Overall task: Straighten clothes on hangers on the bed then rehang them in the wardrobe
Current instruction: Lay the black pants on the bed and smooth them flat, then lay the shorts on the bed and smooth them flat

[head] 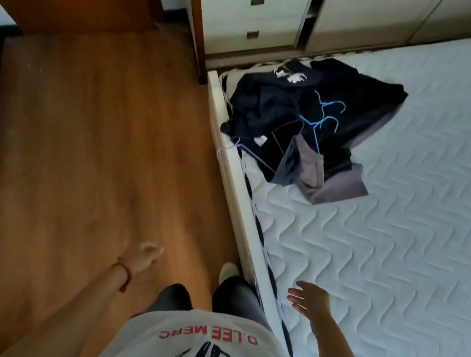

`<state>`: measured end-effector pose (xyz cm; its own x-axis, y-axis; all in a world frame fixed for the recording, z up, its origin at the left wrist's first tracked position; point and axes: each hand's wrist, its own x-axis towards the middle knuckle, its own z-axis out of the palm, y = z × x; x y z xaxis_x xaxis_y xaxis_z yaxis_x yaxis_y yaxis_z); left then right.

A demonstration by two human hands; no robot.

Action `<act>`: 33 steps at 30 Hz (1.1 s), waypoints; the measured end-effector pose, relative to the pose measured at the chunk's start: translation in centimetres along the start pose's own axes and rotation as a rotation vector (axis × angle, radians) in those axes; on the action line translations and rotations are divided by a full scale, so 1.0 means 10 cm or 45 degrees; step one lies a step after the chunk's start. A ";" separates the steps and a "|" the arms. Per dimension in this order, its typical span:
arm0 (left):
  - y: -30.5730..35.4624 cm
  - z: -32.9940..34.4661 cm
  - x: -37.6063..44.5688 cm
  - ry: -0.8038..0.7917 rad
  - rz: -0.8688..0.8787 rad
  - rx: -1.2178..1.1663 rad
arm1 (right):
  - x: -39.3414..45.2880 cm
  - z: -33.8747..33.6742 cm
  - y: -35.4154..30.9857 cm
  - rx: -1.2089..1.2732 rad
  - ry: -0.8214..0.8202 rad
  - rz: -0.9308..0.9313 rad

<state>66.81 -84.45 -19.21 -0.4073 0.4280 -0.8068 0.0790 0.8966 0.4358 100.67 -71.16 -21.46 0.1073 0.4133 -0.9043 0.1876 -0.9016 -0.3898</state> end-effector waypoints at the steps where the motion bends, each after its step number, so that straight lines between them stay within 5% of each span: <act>1: 0.07 -0.08 0.09 0.006 -0.017 0.011 | 0.06 0.11 -0.23 0.026 -0.023 -0.009; 9: 0.91 -0.62 0.88 0.026 -0.050 0.075 | 0.42 0.95 -1.56 -0.185 -0.067 -0.223; 14: 1.75 -0.93 1.66 -0.132 0.124 0.385 | 0.76 1.20 -1.89 -0.104 0.136 -0.174; 19: 2.80 -1.14 2.31 -0.282 0.436 0.874 | 0.91 1.42 -2.02 -0.016 0.385 -0.116; 23: 3.41 -1.03 2.75 -0.287 0.688 1.150 | 1.02 1.64 -2.09 -0.395 0.523 -0.141; 28: 3.54 -0.58 3.35 -0.379 0.945 1.387 | 1.39 1.87 -2.04 -0.896 0.569 -0.273; 33: 3.41 -0.18 3.95 -0.332 1.547 1.708 | 1.90 1.97 -1.84 -1.211 0.717 -0.481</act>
<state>51.81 -37.18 -35.52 0.5514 0.7235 -0.4154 0.8342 -0.4697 0.2891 80.03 -49.23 -34.89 0.2618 0.8482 -0.4604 0.9302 -0.3490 -0.1139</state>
